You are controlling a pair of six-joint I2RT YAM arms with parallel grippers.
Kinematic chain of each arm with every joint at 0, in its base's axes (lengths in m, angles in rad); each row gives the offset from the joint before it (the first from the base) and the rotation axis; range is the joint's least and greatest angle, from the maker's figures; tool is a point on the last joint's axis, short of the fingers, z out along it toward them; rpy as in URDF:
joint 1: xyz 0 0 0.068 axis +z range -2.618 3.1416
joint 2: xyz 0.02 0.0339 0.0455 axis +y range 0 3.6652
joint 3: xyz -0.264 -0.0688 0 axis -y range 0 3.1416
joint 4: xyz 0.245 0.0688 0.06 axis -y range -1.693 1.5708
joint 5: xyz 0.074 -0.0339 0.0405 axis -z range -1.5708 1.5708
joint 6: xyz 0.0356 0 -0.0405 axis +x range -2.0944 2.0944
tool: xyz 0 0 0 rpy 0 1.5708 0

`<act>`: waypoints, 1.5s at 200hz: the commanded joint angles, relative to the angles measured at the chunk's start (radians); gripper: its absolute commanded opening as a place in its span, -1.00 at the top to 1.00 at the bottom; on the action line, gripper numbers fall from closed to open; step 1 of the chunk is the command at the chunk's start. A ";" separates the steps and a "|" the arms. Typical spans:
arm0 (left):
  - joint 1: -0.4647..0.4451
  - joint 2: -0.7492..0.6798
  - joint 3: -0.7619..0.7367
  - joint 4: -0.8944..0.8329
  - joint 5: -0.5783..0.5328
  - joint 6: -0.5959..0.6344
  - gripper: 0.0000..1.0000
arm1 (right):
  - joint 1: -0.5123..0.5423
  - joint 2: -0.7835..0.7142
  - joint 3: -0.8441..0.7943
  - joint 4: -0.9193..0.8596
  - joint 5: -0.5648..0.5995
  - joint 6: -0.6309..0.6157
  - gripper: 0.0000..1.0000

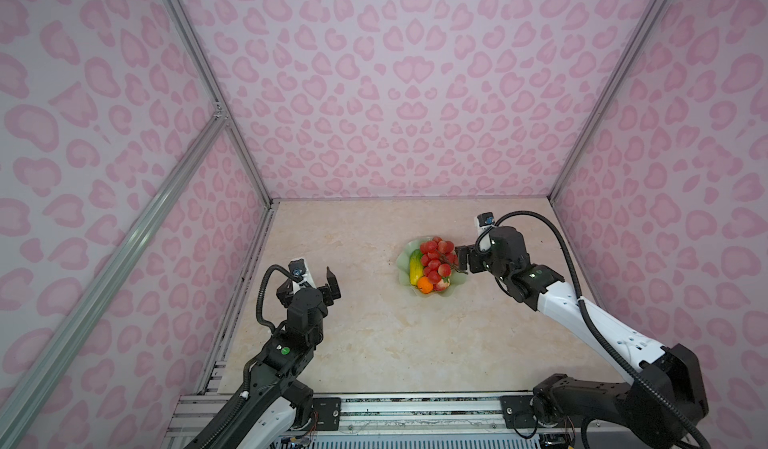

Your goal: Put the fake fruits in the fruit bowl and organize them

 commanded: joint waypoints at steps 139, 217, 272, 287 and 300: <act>0.338 0.734 -0.080 0.922 0.203 0.186 -0.99 | -0.315 0.341 -0.591 1.259 0.260 -0.161 -0.98; 0.406 0.794 0.049 0.737 0.305 0.142 -0.94 | -0.353 0.319 -0.539 1.128 0.148 -0.148 -1.00; 0.351 1.053 0.471 0.215 0.223 0.197 -0.94 | -0.354 0.317 -0.542 1.131 0.153 -0.149 -1.00; 0.338 0.959 0.336 0.371 0.187 0.191 -0.94 | -0.353 0.318 -0.543 1.136 0.155 -0.149 -1.00; 0.351 0.890 0.232 0.493 0.216 0.179 -0.94 | -0.353 0.318 -0.544 1.134 0.156 -0.149 -1.00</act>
